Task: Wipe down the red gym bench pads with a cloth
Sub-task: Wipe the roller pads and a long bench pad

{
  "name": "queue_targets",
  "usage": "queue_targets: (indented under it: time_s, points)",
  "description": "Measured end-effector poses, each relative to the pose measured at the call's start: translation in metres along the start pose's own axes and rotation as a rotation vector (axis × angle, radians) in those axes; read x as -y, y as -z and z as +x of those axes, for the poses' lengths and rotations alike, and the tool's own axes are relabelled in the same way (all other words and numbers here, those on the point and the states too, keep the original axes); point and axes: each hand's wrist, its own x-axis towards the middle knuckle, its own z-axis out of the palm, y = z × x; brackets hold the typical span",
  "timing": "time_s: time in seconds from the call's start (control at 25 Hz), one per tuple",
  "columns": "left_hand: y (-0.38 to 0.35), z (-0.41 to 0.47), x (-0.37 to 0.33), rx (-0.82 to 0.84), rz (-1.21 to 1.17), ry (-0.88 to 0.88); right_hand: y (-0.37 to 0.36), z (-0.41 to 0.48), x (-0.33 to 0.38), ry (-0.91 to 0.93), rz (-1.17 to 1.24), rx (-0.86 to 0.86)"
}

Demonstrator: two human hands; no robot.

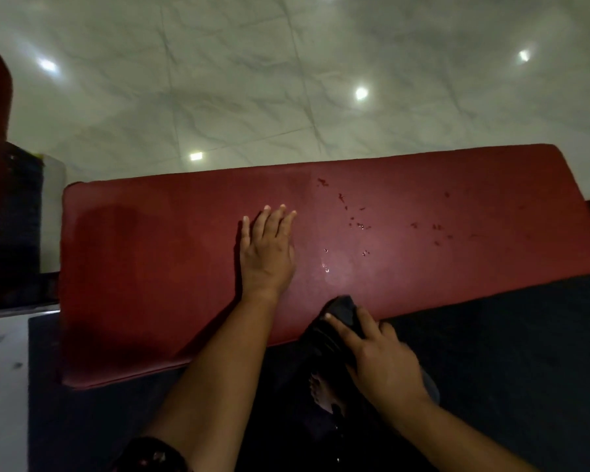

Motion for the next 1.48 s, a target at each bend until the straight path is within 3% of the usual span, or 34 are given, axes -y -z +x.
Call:
queue_targets:
  time_s: [0.28,0.48,0.6,0.76,0.92,1.16,1.48]
  points:
    - [-0.008,0.002,-0.002,0.136,0.105,0.012,0.074,0.137,-0.009,0.054,-0.007,-0.228]
    - [-0.012,0.002,-0.004,-0.036,0.150,-0.022,0.137,0.247,-0.021,0.060,-0.049,-0.253]
    - [-0.013,0.001,-0.006,-0.038,0.166,-0.024,0.149,0.272,-0.029,0.021,0.058,-0.228]
    - [-0.013,0.004,-0.004,-0.075,0.095,-0.004,0.130,0.247,-0.037,-0.038,0.240,-0.180]
    - [-0.010,0.019,-0.010,-0.143,0.064,0.006,0.077,0.163,-0.041,-0.031,0.152,-0.176]
    - [-0.021,0.058,-0.040,-0.132,0.025,-0.044,0.010,0.027,-0.077,0.063,-0.036,0.060]
    - [-0.046,0.060,-0.054,0.017,0.094,-0.016,0.033,0.053,-0.112,0.208,-0.066,0.147]
